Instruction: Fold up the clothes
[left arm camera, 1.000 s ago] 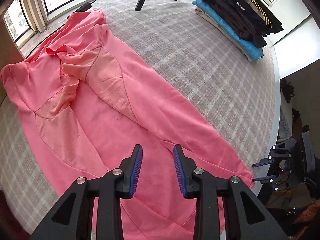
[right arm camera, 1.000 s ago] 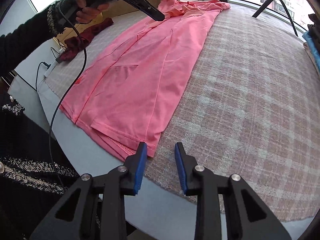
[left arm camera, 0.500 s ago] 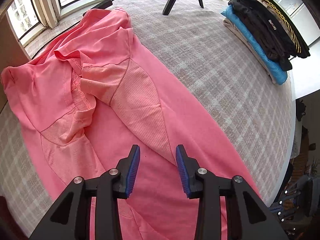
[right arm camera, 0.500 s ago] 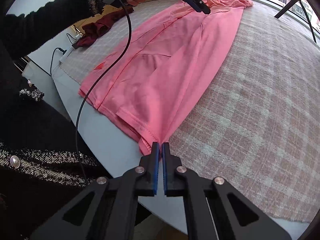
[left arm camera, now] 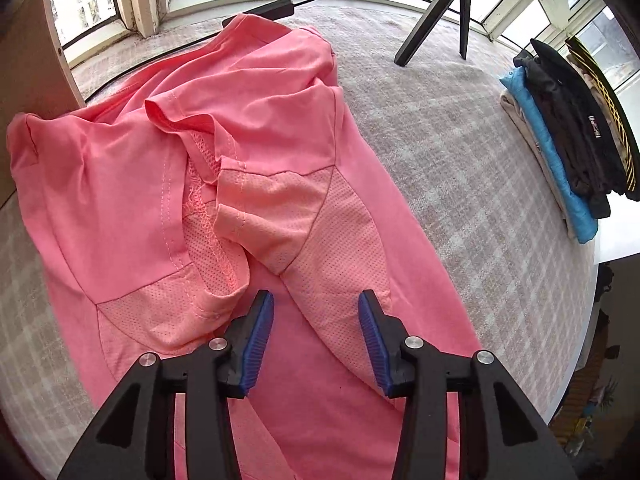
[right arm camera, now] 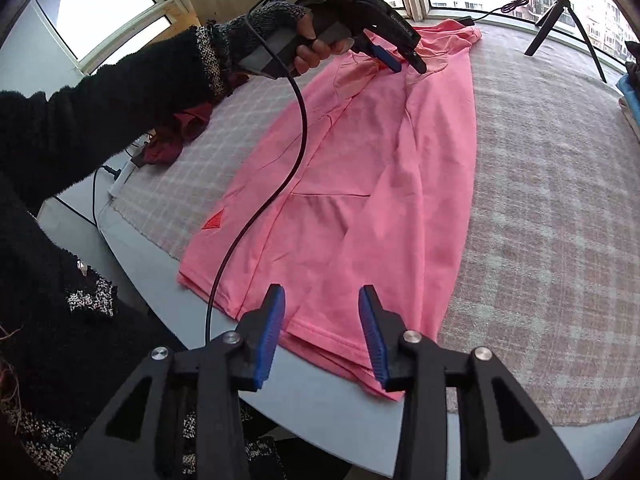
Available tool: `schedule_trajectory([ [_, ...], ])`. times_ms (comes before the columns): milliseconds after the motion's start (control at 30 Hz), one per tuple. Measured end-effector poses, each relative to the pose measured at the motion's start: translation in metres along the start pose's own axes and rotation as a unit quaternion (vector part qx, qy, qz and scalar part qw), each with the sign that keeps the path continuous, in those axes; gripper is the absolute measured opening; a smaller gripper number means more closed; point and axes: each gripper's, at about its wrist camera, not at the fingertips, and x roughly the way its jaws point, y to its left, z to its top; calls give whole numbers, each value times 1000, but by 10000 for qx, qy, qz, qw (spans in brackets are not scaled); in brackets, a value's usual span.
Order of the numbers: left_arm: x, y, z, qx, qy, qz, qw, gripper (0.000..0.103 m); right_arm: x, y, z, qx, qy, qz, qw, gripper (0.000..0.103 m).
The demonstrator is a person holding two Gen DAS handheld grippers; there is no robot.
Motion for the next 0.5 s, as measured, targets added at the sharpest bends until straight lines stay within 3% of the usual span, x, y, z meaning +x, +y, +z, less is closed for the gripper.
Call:
schedule_trajectory([
  [100, 1, -1, 0, 146, -4, 37, 9999, 39, 28, 12, -7, 55, 149, -102, 9998, 38],
  [167, 1, -2, -1, 221, 6, 49, 9997, 28, 41, 17, -12, 31, 281, -285, 9992, 38],
  [233, 1, -2, 0, 286, 43, 78, 9995, 19, 42, 21, -15, -70, 213, -488, 9986, 38],
  [333, 2, -4, 2, 412, 63, 110, 9991, 16, 41, 22, -15, -73, 248, -642, 9976, 37],
  [367, 3, -5, 2, 457, 70, 110, 9989, 15, 42, 23, -15, -116, 264, -746, 9968, 35],
  [433, 3, -5, 3, 520, 79, 102, 9986, 10, 43, 21, -11, -67, 318, -923, 9952, 15],
  [500, 2, -5, 3, 557, 66, 57, 9984, 3, 40, 10, -8, 177, 364, -848, 9956, 5],
])
